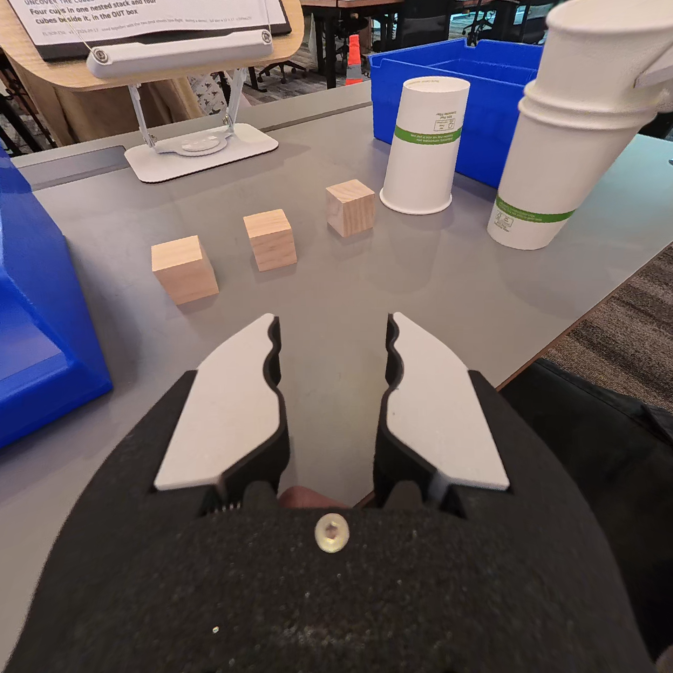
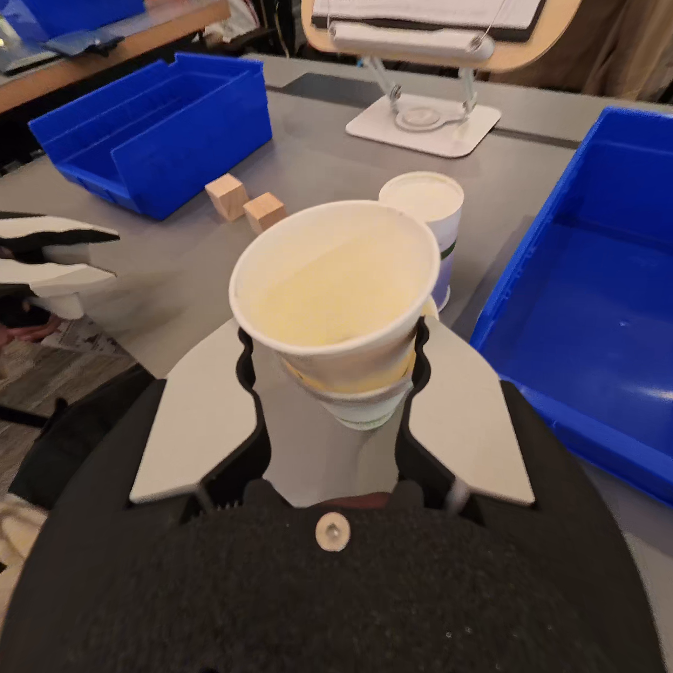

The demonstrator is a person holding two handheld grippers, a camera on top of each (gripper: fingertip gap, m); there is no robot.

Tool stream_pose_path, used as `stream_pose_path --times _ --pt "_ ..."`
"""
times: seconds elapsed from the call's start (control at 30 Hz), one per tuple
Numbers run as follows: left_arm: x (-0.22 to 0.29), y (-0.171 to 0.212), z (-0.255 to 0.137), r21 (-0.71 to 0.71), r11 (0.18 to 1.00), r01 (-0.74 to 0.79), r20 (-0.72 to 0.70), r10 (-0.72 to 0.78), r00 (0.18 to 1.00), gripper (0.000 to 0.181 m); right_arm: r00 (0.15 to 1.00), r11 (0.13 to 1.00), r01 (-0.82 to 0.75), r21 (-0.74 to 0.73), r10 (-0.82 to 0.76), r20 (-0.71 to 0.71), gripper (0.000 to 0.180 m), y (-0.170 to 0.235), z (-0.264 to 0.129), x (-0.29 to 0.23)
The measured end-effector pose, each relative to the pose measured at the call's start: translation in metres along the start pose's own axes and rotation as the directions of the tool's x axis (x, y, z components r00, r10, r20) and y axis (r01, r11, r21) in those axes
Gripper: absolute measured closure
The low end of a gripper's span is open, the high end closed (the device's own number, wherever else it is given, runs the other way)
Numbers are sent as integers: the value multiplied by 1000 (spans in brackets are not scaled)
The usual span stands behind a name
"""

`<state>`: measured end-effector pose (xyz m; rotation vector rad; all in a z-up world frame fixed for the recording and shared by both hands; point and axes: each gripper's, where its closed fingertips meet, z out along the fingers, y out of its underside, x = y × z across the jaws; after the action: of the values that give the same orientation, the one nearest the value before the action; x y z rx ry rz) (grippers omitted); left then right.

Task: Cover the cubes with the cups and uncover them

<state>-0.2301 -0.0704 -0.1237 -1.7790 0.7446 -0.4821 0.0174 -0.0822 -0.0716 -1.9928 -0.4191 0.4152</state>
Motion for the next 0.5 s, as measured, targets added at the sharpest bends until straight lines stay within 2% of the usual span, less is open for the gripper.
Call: stream_pose_path --times 0.2,0.3,0.5 --pt "4 1 0 -6 1000 -14 -11 14 1000 125 999 998 41 -50 -41 7 90 9 -6 2" --pt "4 1 1 -8 1000 -18 -9 18 1000 125 985 983 150 -105 -158 -72 81 12 -15 12" --pt "3 2 1 -12 1000 -12 -10 12 1000 125 934 946 295 -134 -316 -169 86 0 -39 16"
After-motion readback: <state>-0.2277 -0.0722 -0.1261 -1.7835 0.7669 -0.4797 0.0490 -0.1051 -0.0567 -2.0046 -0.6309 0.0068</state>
